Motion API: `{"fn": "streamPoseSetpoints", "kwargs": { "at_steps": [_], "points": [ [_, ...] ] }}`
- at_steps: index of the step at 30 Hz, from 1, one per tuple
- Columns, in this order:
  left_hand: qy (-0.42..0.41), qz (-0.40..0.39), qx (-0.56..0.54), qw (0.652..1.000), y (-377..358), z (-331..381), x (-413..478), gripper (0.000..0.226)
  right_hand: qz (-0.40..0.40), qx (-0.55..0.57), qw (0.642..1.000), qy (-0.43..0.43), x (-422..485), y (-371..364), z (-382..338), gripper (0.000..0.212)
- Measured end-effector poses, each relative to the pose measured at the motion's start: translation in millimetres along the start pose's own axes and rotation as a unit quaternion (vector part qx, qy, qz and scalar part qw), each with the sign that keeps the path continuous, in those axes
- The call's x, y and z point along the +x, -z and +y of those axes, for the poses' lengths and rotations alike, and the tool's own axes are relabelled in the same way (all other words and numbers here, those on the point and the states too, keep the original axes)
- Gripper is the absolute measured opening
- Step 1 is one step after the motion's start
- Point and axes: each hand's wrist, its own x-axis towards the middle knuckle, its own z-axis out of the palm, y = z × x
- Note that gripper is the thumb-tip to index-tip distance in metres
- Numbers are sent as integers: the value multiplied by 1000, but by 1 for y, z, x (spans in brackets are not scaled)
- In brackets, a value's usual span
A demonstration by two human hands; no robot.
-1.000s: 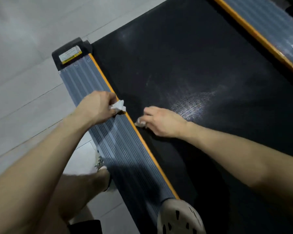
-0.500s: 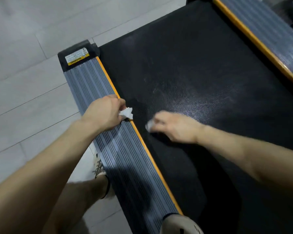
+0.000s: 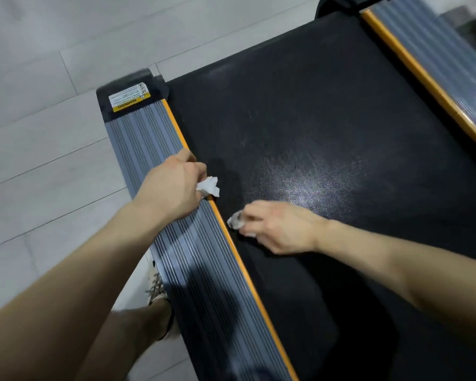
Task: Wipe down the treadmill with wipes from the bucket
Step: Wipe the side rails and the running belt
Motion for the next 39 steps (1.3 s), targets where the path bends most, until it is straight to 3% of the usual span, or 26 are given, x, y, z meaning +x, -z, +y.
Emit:
{"fn": "streamPoseSetpoints", "kwargs": {
  "at_steps": [1,3,6,7,8,9,11,13,14,16,18,19,20,22,26,28,30,32,33,35,36,37,39],
  "points": [
    [4,2,-3,1000,-1,-1,-1,19,25,-20,999,-20,10,7,22,29],
    [12,8,-16,1000,-2,-3,1,18,108,-60,980,-155,37,26,80,40],
    [29,26,-22,999,1,-8,6,19,211,-40,877,-430,67,52,151,34],
    [35,30,-24,999,2,-9,8,20,209,-38,863,-459,77,54,147,27],
    [39,34,-29,998,2,-9,10,20,185,-49,879,-437,85,51,134,20],
    [38,36,-33,998,1,-9,12,20,153,-57,917,-364,90,44,111,19],
    [35,41,-30,998,-2,-10,16,18,68,-18,988,-134,91,19,63,27],
    [35,45,-22,998,-4,-10,19,19,10,-32,999,-13,90,16,64,38],
    [36,46,-21,998,-5,-9,20,20,31,-59,997,-30,95,19,90,44],
    [34,50,-15,998,-5,-8,22,22,132,-79,963,-222,104,40,147,52],
    [31,49,-8,998,-4,-9,23,21,222,-36,871,-438,102,62,189,49],
    [31,49,-6,998,-4,-11,23,21,231,-17,840,-490,102,67,194,40],
    [29,50,-4,998,-3,-13,24,21,228,-22,833,-503,104,70,186,32],
    [22,45,-7,999,0,-13,25,20,198,-28,865,-461,100,66,151,22],
    [18,28,7,999,5,-13,27,22,135,53,948,-283,41,18,28,15],
    [15,17,17,1000,7,-14,28,25,74,94,974,-194,-3,1,-21,15],
    [7,9,21,1000,10,-12,29,24,39,66,989,-130,-40,-2,-25,19],
    [-10,10,14,1000,12,-2,29,22,89,1,969,-232,-71,10,12,29],
    [-20,11,11,1000,12,5,28,20,133,-27,934,-332,-88,20,35,31],
    [-48,16,1,999,10,26,26,16,188,-67,831,-519,-125,43,72,29],
    [-63,18,-12,998,7,37,24,16,195,-60,794,-573,-135,50,78,28],
    [-74,18,-25,997,3,48,21,16,187,-58,782,-591,-138,53,72,26],
    [-88,17,-40,995,-10,70,14,18,158,-54,815,-554,-130,45,35,25]
  ]
}}
